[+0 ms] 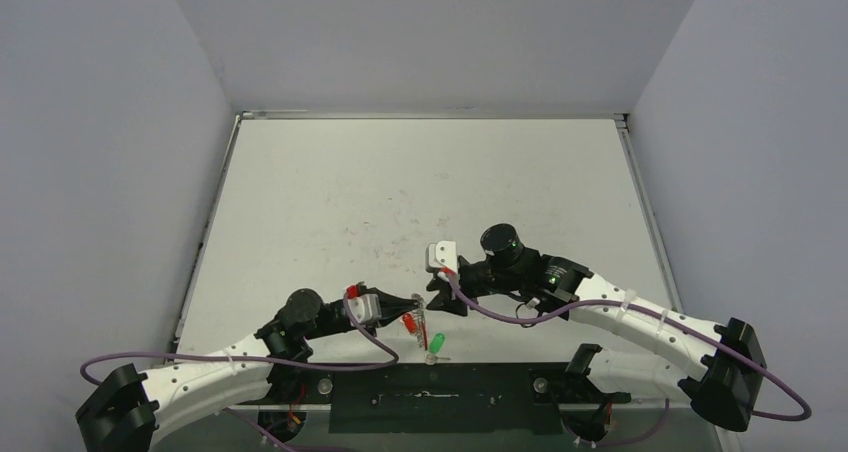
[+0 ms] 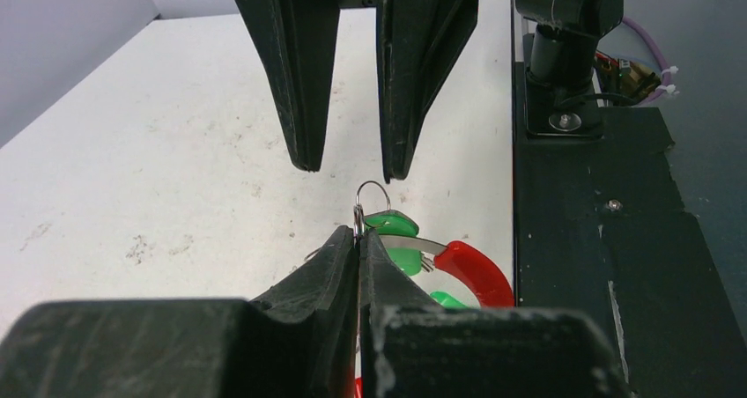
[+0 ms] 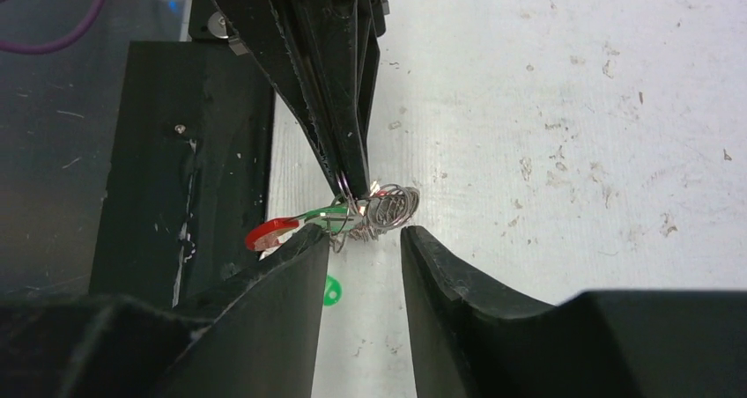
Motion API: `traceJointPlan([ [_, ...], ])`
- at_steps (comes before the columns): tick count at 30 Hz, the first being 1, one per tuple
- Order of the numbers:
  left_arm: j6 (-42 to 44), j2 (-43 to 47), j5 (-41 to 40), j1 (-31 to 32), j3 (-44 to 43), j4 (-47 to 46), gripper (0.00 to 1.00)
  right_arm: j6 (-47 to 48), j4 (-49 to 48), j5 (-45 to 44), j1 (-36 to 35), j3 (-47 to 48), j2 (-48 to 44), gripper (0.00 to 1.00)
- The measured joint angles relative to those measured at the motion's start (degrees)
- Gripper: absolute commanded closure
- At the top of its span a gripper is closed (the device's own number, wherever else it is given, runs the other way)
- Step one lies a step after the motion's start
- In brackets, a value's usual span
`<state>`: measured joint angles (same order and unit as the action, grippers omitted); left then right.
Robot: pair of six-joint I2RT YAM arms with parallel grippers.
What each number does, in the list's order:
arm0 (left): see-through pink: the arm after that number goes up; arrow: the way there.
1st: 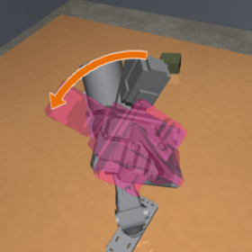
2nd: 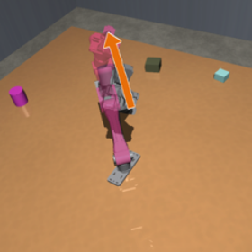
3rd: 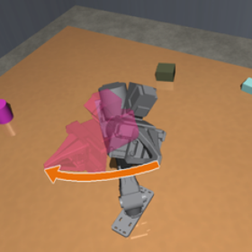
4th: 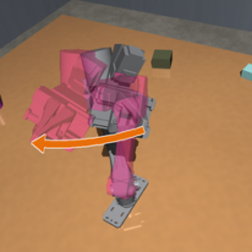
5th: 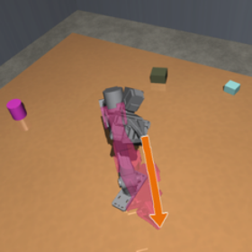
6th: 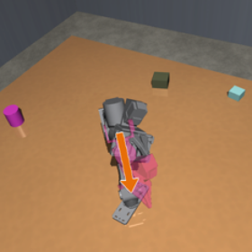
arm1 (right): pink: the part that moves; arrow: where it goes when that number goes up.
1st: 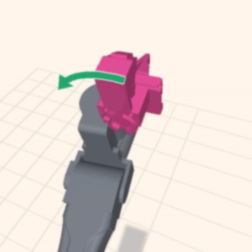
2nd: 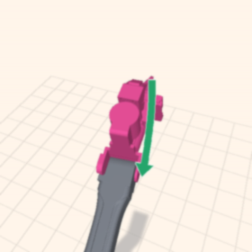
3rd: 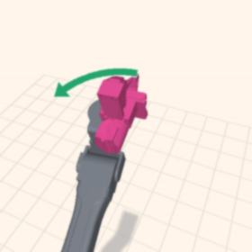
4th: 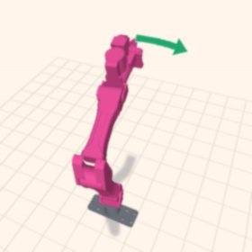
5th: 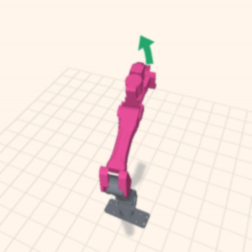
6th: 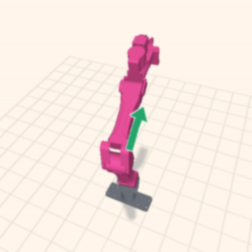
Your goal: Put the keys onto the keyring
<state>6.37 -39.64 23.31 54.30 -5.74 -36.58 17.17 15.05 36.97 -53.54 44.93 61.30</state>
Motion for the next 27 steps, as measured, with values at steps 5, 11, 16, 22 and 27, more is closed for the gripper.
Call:
traceJointPlan([
  [5, -0.17, 0.31, 0.11, 0.00, 0.02, -1.60, 1.00, 0.02, -1.33, 2.25, 0.00, 0.00, 0.24, 0.72],
  [11, -0.17, 0.31, 0.11, 0.00, 0.02, -1.86, 1.00, 0.31, -1.51, 3.39, 0.00, 0.00, 1.84, 0.99],
  [16, -0.15, 0.46, 0.13, 0.00, 0.02, -1.79, 1.00, 0.31, -1.09, 3.34, 0.13, 0.00, 2.36, 1.00],
  [22, -0.13, 1.29, 0.09, -0.02, 0.02, -1.75, 1.00, 0.33, -0.81, 2.05, 0.26, 0.00, 2.36, 1.00],
  [27, -0.13, 1.57, 0.09, -0.02, 0.02, -1.49, 1.00, 0.31, -0.87, 1.18, 0.24, 0.00, 3.45, 1.00],
])
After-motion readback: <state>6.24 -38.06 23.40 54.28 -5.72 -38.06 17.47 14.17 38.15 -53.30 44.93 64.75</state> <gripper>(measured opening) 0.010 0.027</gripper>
